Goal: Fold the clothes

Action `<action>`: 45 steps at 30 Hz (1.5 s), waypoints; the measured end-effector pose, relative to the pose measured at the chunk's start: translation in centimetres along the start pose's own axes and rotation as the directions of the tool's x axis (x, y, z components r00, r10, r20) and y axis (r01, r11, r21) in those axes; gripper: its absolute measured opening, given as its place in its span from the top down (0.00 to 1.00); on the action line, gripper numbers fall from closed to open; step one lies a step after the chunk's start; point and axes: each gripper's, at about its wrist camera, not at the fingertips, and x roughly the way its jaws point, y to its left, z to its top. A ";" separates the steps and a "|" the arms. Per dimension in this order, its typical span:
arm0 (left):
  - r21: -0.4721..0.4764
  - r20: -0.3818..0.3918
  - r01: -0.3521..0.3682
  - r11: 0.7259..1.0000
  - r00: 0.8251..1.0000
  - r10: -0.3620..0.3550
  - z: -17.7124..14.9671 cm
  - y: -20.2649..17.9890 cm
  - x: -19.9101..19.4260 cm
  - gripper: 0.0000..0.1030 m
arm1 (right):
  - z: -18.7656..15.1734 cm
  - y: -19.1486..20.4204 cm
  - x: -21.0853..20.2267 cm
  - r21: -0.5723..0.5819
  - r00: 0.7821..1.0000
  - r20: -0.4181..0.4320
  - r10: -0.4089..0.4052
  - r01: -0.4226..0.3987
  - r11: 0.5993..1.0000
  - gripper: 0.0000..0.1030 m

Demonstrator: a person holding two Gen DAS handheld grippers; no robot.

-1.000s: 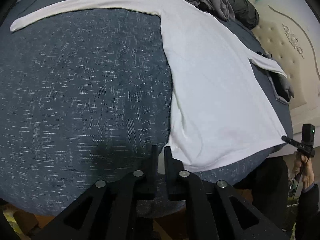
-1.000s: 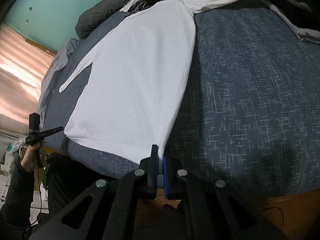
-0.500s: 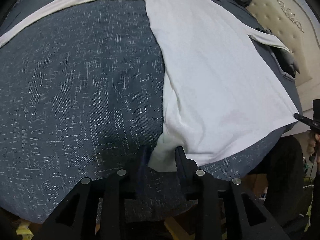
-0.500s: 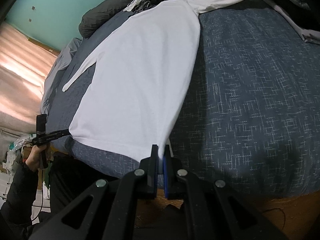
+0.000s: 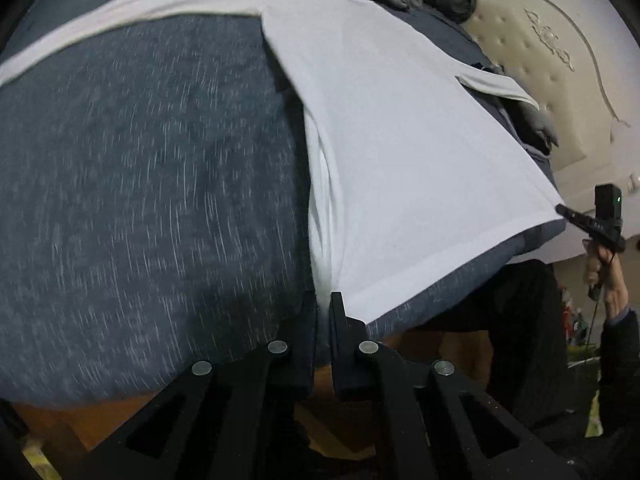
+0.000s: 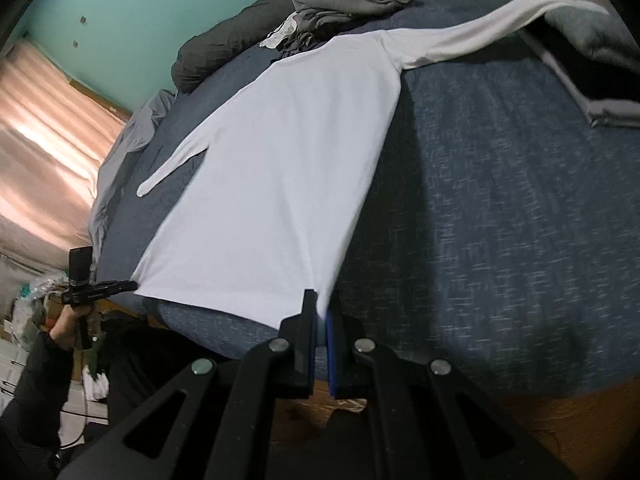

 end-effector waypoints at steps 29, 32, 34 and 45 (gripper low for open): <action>-0.182 0.067 0.020 0.983 0.998 -0.007 12.1 2.0 7.4 0.66 | -1.6 -3.8 3.3 0.077 0.998 -0.064 0.012 -0.007 0.997 0.96; -0.187 0.096 0.035 0.982 0.995 -0.018 12.6 2.3 7.5 0.72 | -1.6 -3.8 3.3 0.074 0.998 -0.064 0.013 -0.008 0.997 0.96; -0.183 0.107 0.032 0.983 0.994 -0.013 12.7 2.5 7.2 0.98 | -1.5 -3.8 3.3 0.072 0.998 -0.064 0.013 -0.008 0.997 0.96; -0.121 0.180 0.102 0.987 0.981 -0.079 12.8 1.7 4.2 0.99 | -1.2 -4.3 4.3 0.075 0.991 -0.132 -0.031 0.041 0.996 0.95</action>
